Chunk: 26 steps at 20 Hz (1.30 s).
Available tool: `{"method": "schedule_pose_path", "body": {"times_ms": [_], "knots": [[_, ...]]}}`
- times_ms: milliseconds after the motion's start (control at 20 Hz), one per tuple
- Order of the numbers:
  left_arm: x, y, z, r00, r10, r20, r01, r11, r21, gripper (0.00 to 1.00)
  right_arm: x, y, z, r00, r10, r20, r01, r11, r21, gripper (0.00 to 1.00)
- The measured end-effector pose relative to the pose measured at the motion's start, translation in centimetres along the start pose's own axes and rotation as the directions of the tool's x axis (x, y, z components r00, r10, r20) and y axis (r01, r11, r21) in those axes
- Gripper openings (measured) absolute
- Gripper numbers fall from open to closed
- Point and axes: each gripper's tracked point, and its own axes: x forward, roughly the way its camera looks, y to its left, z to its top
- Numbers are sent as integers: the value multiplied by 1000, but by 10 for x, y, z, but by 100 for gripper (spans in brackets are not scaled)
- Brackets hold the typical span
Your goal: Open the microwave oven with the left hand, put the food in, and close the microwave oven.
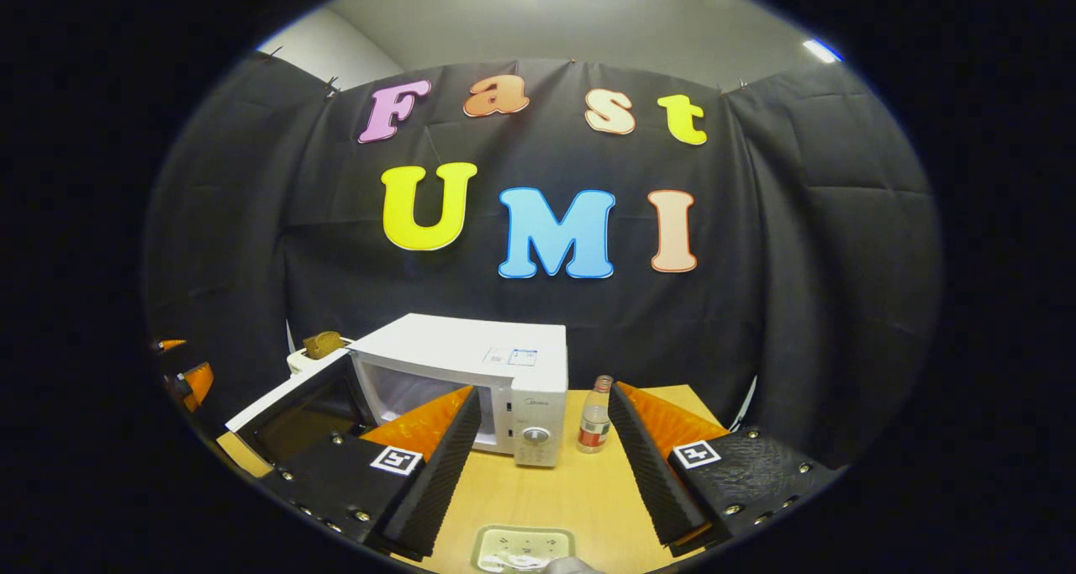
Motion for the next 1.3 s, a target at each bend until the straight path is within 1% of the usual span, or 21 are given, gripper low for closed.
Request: {"method": "schedule_pose_path", "body": {"times_ms": [150, 250, 400, 450, 550, 600, 750, 800, 1050, 1300], "knots": [[-3, 1, -46, 998, 2, -67, -5, 999, -45, 96, -12, -9, 14, 1000, -16, -7, 16, 1000, 11, 93], [-4, -4, -67, 995, 0, -101, -3, 1000, -24, 100, -17, -13, 19, 1000, -29, 0, 29, 1000, -8, 93], [-5, -20, -76, 993, -31, -112, 31, 1000, -1, 100, -18, -15, 15, 1000, -31, 3, 31, 998, -60, 93], [-5, -24, -81, 992, -42, -121, 43, 999, 6, 96, -18, -15, 12, 1000, -30, -2, 30, 998, -48, 92], [-6, -28, -85, 989, -53, -139, 56, 998, 20, 98, -19, -14, 11, 1000, -19, -7, 19, 1000, -4, 92], [-7, -30, -86, 988, -56, -145, 60, 998, 23, 96, -18, -16, 9, 1000, -19, -11, 19, 1000, 5, 92], [-13, -43, -85, 986, -61, -156, 66, 997, 30, 95, -15, -28, 4, 999, -19, -33, 20, 1000, 10, 92], [-16, -50, -83, 986, -68, -155, 74, 997, 34, 96, -15, -32, 6, 999, -16, -34, 17, 1000, 14, 92], [-20, -113, -72, 981, -129, -147, 138, 989, 47, 96, -14, -74, 15, 998, -54, -24, 55, 998, 28, 92], [-17, -199, -49, 965, -241, -106, 247, 968, 47, 96, -18, -114, 19, 995, -98, -29, 99, 995, 23, 92]]}}
